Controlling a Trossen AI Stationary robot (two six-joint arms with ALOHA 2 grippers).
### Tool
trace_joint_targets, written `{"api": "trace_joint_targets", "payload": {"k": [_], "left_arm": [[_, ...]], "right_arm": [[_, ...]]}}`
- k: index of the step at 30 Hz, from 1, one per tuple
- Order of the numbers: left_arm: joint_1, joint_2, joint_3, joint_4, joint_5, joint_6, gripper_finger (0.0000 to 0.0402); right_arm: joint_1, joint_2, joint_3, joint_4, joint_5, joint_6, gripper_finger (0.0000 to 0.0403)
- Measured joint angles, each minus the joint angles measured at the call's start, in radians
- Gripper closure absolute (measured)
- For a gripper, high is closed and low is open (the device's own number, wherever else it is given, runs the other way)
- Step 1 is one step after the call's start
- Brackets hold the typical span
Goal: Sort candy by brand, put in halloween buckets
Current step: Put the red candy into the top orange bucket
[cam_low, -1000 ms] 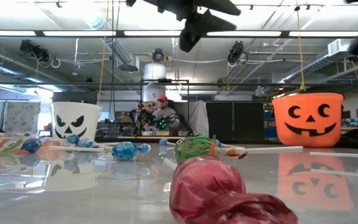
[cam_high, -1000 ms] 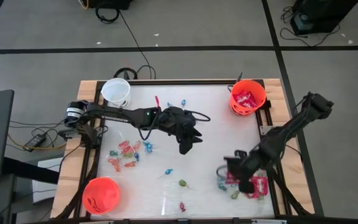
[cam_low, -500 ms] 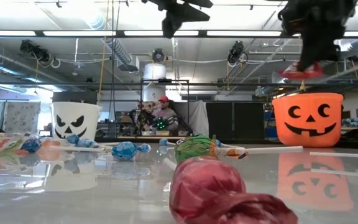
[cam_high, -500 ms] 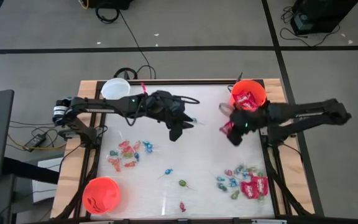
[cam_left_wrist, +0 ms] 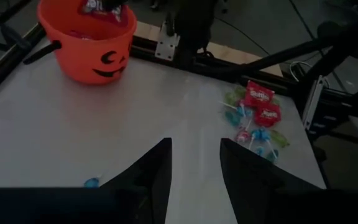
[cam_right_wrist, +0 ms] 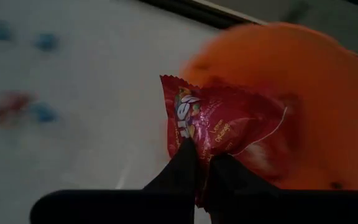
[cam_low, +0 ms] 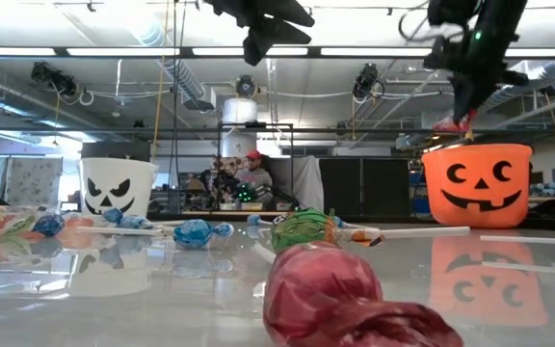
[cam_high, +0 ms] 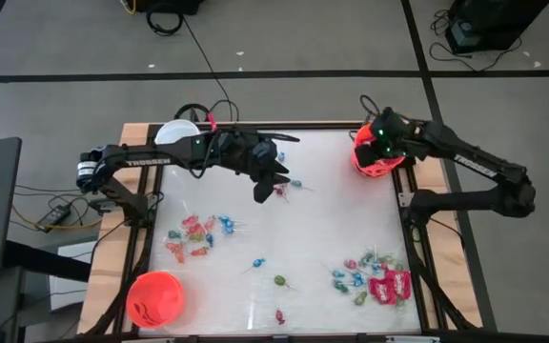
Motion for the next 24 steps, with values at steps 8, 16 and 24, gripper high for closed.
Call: {"api": "trace_joint_targets", "payload": {"k": [8, 16, 24], "left_arm": [[0.026, 0.000, 0.000, -0.038, 0.047, 0.054, 0.0261], [0.035, 0.000, 0.000, -0.063, 0.056, 0.116, 0.0261], [0.062, 0.000, 0.000, -0.105, 0.088, 0.174, 0.0261]], "right_arm": [[-0.231, 0.107, 0.000, 0.001, -0.004, -0.020, 0.0383], [-0.311, 0.249, 0.001, 0.016, -0.014, 0.056, 0.0384], [-0.341, 0.333, 0.001, 0.028, -0.051, 0.153, 0.0375]]}}
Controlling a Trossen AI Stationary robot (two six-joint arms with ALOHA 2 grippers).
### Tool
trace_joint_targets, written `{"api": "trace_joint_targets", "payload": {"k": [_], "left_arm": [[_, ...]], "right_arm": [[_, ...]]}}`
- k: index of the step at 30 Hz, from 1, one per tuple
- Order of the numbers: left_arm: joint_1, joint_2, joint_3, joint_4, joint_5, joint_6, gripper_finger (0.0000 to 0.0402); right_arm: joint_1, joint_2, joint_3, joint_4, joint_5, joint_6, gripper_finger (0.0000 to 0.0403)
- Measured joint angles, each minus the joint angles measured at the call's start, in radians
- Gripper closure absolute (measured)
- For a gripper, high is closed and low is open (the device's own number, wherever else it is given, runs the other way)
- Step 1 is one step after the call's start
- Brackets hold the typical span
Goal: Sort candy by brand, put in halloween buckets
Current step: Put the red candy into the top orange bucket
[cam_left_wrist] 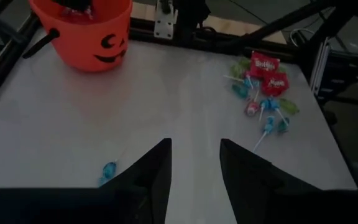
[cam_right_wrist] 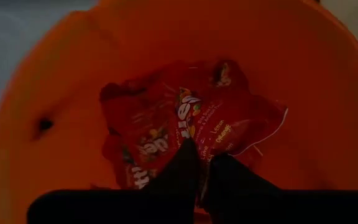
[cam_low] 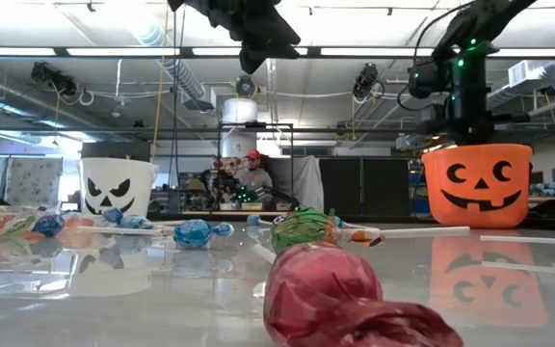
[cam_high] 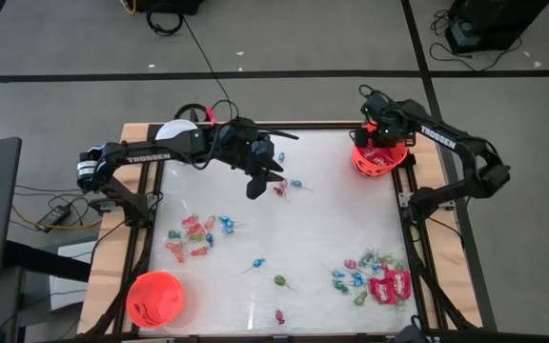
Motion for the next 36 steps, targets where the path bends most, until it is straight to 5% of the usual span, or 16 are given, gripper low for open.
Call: {"api": "trace_joint_targets", "payload": {"k": [9, 21, 29, 36], "left_arm": [[0.023, 0.000, 0.000, -0.089, 0.016, 0.063, 0.0261], [0.074, 0.000, 0.000, -0.135, 0.059, 0.106, 0.0261], [0.091, 0.000, 0.000, -0.013, 0.071, 0.041, 0.0261], [0.089, 0.000, 0.000, 0.119, 0.072, -0.055, 0.0261]], "right_arm": [[-0.021, 0.062, 0.000, -0.001, -0.044, 0.045, 0.0360], [0.019, -0.122, 0.000, 0.028, -0.058, 0.004, 0.0221], [0.217, -0.342, 0.026, 0.091, -0.221, -0.164, 0.0208], [0.524, -0.389, 0.027, 0.057, -0.359, -0.168, 0.0225]]}}
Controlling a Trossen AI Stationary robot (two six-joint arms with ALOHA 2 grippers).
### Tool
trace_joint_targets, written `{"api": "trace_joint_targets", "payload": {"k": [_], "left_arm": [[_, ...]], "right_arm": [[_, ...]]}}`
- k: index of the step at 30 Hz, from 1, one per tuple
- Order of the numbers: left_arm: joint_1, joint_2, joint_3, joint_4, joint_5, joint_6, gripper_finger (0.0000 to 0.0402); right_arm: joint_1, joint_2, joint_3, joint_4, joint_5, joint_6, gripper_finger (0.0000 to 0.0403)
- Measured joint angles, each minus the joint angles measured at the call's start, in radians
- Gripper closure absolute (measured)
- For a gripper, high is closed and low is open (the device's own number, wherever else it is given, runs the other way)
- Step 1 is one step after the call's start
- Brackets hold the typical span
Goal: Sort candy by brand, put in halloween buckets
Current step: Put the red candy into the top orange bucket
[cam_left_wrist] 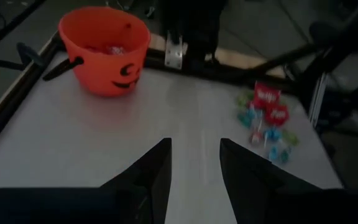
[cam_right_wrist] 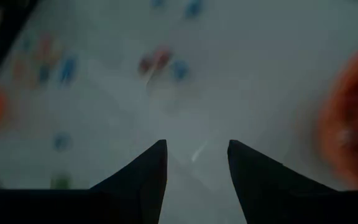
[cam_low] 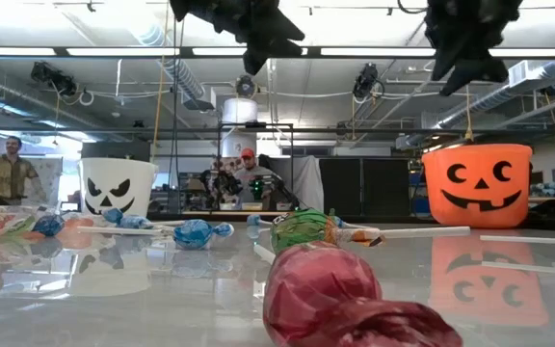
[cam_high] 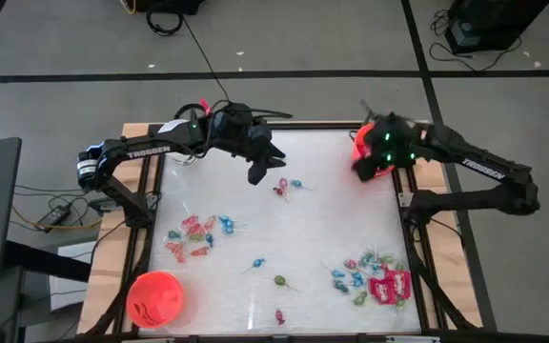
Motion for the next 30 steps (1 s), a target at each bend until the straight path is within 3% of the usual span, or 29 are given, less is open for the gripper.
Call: {"api": "trace_joint_targets", "payload": {"k": [5, 9, 21, 30], "left_arm": [[-0.007, 0.000, 0.000, 0.030, -0.007, -0.072, 0.0261], [-0.041, 0.000, 0.000, 0.023, -0.080, -0.075, 0.0263], [-0.155, 0.001, 0.000, 0.018, -0.230, -0.130, 0.0275], [-0.220, 0.001, 0.000, 0.018, -0.331, -0.183, 0.0275]], "right_arm": [[0.254, 0.023, -0.030, -0.061, -0.040, 0.003, 0.0229], [0.447, 0.054, -0.058, -0.092, -0.040, 0.053, 0.0229], [1.000, 0.170, -0.185, 0.002, -0.011, 0.263, 0.0229], [1.234, 0.322, -0.210, 0.177, 0.019, 0.336, 0.0227]]}}
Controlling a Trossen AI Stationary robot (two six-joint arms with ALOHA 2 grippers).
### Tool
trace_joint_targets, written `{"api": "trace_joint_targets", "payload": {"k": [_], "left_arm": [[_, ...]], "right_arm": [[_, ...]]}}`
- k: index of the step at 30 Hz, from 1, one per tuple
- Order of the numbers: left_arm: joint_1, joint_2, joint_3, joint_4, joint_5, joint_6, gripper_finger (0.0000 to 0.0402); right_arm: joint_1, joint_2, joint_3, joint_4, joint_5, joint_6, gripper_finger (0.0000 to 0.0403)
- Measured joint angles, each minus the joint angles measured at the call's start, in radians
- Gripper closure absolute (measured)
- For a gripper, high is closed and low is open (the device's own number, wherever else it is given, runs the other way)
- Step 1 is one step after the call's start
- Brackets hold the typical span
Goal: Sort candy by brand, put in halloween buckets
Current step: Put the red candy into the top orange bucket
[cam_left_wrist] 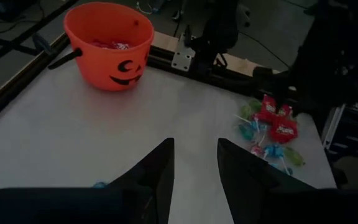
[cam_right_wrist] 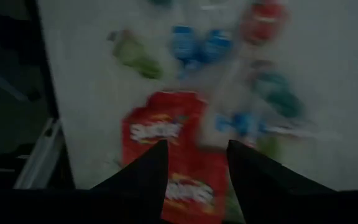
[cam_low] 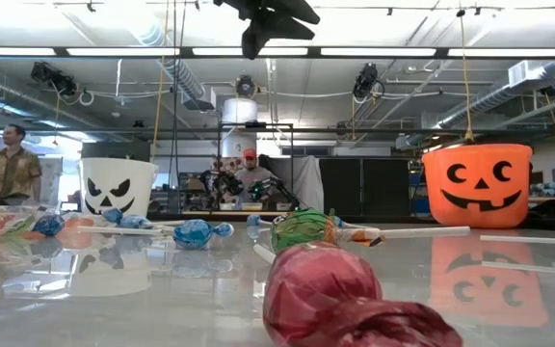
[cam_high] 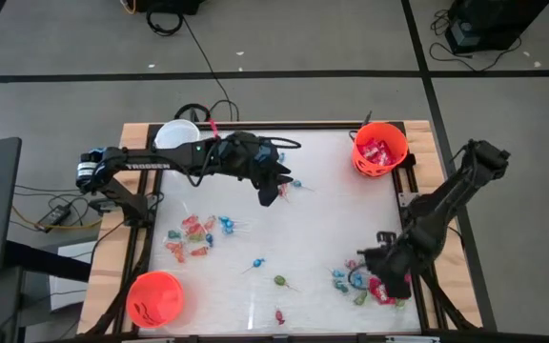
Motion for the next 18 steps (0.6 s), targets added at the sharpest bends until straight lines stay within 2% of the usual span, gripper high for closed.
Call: {"api": "trace_joint_targets", "payload": {"k": [10, 18], "left_arm": [[-0.055, 0.000, 0.000, -0.005, -0.032, -0.056, 0.0275], [-0.082, 0.000, 0.000, -0.005, -0.055, -0.096, 0.0275]], "right_arm": [[0.125, 0.204, -0.001, 0.148, -0.007, 0.015, 0.0227], [0.144, 0.309, 0.001, 0.157, 0.040, 0.003, 0.0227]]}}
